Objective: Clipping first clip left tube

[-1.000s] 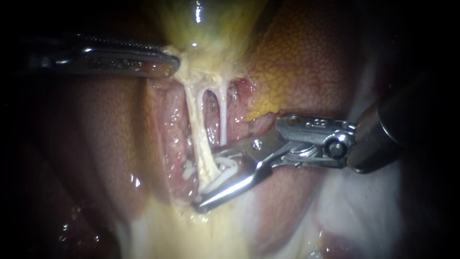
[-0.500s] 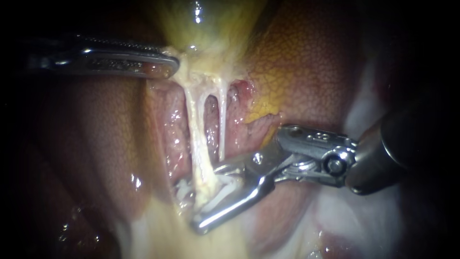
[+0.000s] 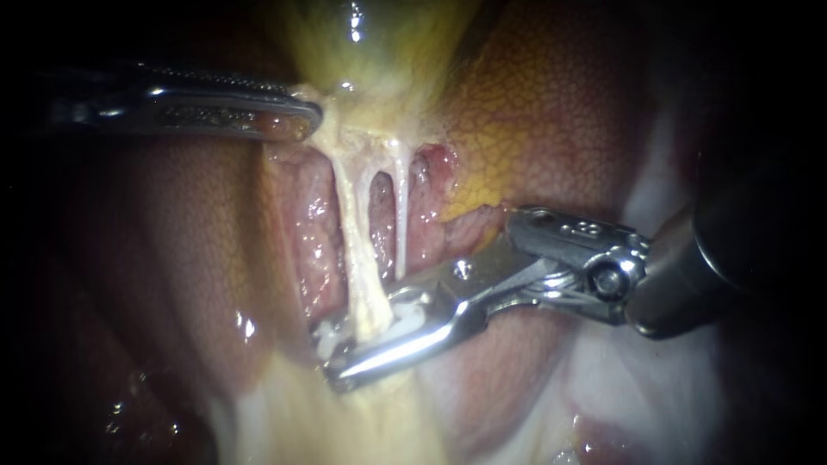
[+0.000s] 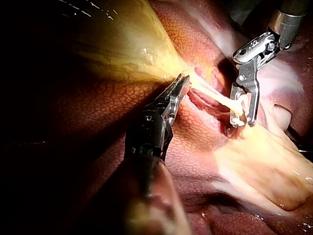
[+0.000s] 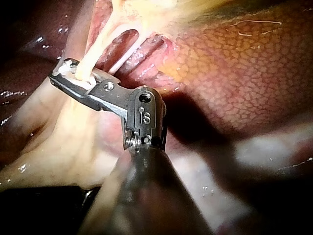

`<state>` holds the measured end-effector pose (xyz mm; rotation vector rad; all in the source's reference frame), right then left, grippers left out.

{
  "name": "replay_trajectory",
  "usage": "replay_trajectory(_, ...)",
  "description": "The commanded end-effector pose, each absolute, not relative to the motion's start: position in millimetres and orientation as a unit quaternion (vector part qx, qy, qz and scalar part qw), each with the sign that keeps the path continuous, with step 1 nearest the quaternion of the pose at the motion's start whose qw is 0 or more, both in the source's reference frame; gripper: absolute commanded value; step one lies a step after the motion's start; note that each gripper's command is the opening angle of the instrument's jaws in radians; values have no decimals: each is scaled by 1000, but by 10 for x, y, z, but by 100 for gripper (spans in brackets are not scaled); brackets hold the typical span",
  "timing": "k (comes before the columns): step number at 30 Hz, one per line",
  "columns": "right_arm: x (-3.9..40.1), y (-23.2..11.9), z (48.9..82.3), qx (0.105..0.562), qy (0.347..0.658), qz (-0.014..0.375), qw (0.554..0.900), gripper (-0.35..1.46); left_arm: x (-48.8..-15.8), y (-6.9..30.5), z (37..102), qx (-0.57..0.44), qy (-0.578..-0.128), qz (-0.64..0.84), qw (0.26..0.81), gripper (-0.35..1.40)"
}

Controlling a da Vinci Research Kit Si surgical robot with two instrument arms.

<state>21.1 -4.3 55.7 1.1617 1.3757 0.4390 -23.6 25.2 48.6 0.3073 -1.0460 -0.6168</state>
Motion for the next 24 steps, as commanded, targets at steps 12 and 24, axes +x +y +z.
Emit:
replay_trajectory(12,209,-47,557,501,594,188,601,-35,-237,252,486,144,-489,-289,810,-35)
replay_trajectory(24,210,-49,556,502,594,187,601,-35,-237,252,486,144,-489,-289,810,-35)
